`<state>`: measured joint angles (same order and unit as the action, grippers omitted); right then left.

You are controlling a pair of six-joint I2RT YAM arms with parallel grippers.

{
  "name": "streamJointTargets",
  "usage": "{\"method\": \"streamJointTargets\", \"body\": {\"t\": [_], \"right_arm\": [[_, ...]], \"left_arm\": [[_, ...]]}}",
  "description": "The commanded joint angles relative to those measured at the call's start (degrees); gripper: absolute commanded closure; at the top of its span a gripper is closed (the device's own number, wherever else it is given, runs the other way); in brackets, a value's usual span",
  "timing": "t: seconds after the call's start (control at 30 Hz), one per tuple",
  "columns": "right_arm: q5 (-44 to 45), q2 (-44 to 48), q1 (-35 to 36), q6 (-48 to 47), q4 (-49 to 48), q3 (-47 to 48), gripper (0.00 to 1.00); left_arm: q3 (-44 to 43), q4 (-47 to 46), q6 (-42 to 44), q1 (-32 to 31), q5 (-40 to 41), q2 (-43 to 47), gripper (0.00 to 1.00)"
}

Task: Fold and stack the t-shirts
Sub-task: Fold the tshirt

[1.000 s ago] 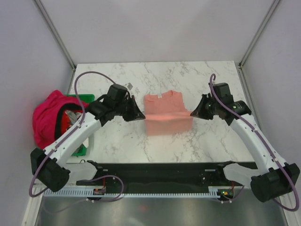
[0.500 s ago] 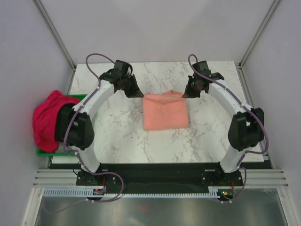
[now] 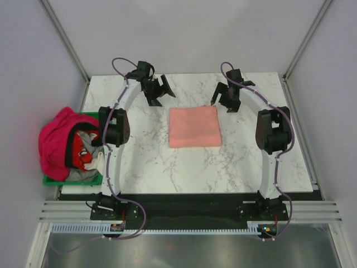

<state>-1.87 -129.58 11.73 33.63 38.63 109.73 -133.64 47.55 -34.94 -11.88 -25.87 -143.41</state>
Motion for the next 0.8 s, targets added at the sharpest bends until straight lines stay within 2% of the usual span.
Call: {"method": "streamJointTargets", "body": {"t": [0.0, 0.23, 0.3, 0.33, 0.5, 0.53, 0.57, 0.67, 0.77], "right_arm": [[-0.67, 13.10, 0.14, -1.36, -11.29, -11.63, 0.02], [-10.15, 13.30, -0.12, -5.67, -15.16, -21.66, 0.02], [-11.05, 12.17, -0.12, -5.94, -16.65, -23.24, 0.05], [-11.05, 11.72, -0.12, -6.12, -16.92, -23.42, 0.11], [-12.63, 7.95, -0.12, -6.47, -17.71, -23.60, 0.23], [-12.89, 7.50, -0.12, -6.56, -17.89, -23.69, 0.28], [-12.64, 7.15, -0.12, -6.82, -17.80, -23.86, 0.42], [-10.80, 6.36, -0.12, -7.69, -17.80, -23.95, 0.75], [-9.21, 6.09, -1.00, -8.84, -17.19, -23.60, 0.88]], "left_arm": [[6.62, 0.88, 4.88, -1.13, -1.82, 11.91, 0.01], [29.90, -0.44, 7.95, -1.74, 3.98, 32.65, 0.05], [39.39, -1.84, 8.66, -1.74, 5.30, 40.47, 0.05], [45.17, -2.19, 8.66, -1.74, 6.52, 42.84, 0.06], [61.37, -3.34, 9.45, -1.74, 10.04, 60.31, 0.08], [65.57, -3.43, 9.62, -1.66, 10.92, 62.53, 0.08], [67.36, -3.34, 9.89, -1.66, 12.41, 64.64, 0.08], [72.11, -2.99, 10.24, -1.57, 14.00, 72.20, 0.09], [75.89, -3.43, 11.99, -1.66, 15.58, 76.96, 0.08]]}}
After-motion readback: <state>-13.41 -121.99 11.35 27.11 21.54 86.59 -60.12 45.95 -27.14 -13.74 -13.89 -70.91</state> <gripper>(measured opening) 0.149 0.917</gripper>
